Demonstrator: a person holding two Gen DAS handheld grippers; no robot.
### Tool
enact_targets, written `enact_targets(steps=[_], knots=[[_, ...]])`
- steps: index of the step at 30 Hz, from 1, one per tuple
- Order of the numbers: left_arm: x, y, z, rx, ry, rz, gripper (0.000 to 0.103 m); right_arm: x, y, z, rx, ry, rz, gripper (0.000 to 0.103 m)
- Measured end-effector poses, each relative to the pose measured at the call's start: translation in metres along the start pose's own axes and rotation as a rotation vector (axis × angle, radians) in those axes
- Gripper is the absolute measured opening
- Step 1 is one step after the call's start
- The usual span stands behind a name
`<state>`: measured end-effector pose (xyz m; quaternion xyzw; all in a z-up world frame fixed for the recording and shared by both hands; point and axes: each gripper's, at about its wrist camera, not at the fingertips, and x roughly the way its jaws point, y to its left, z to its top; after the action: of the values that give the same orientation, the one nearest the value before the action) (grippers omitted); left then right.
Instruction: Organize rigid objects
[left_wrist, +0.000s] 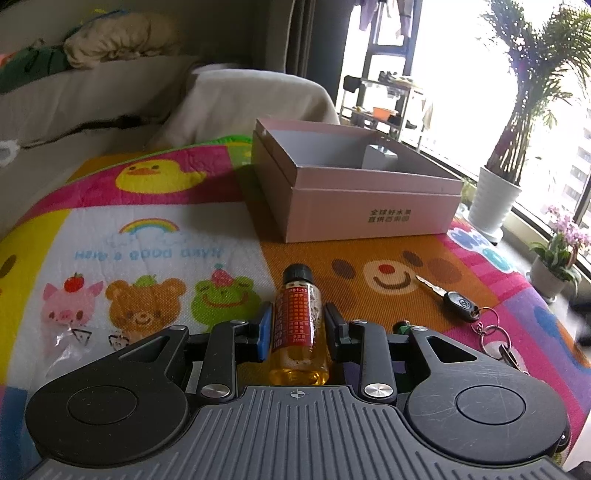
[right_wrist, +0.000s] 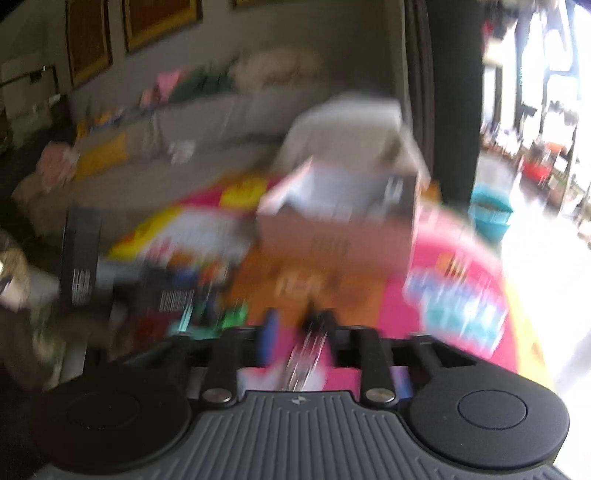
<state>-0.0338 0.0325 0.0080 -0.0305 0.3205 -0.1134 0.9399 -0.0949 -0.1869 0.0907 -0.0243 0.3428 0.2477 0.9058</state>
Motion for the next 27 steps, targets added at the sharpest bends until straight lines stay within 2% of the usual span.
enact_targets(steps=[5,6,8,11,13,21,23,25,27], knots=[[-0.001,0.002,0.000,-0.010,-0.002,-0.006,0.033,0.024,0.007,-0.032,0.105,0.226,0.050,0.046],[-0.001,0.003,0.000,-0.013,-0.003,-0.009,0.033,0.030,0.013,-0.037,0.096,0.252,0.034,0.047],[-0.001,0.005,0.000,-0.022,-0.004,-0.016,0.033,0.029,0.027,-0.043,-0.006,0.239,-0.007,0.047],[-0.001,0.010,-0.001,-0.047,-0.007,-0.034,0.033,0.036,0.037,-0.041,-0.088,0.246,-0.053,0.039],[-0.001,0.013,-0.001,-0.066,-0.009,-0.047,0.033,0.043,0.034,-0.033,-0.096,0.238,-0.064,0.036],[-0.001,0.017,-0.001,-0.095,-0.013,-0.065,0.033,0.077,0.010,-0.012,-0.055,0.144,-0.108,0.035],[-0.002,0.018,-0.002,-0.100,-0.014,-0.069,0.033,0.081,0.010,-0.009,-0.058,0.137,-0.121,0.029],[-0.001,0.018,-0.002,-0.105,-0.014,-0.071,0.033,0.082,0.010,-0.007,-0.065,0.136,-0.130,0.014],[-0.002,0.018,-0.002,-0.106,-0.015,-0.072,0.033,0.082,0.008,-0.006,-0.060,0.139,-0.128,0.013]])
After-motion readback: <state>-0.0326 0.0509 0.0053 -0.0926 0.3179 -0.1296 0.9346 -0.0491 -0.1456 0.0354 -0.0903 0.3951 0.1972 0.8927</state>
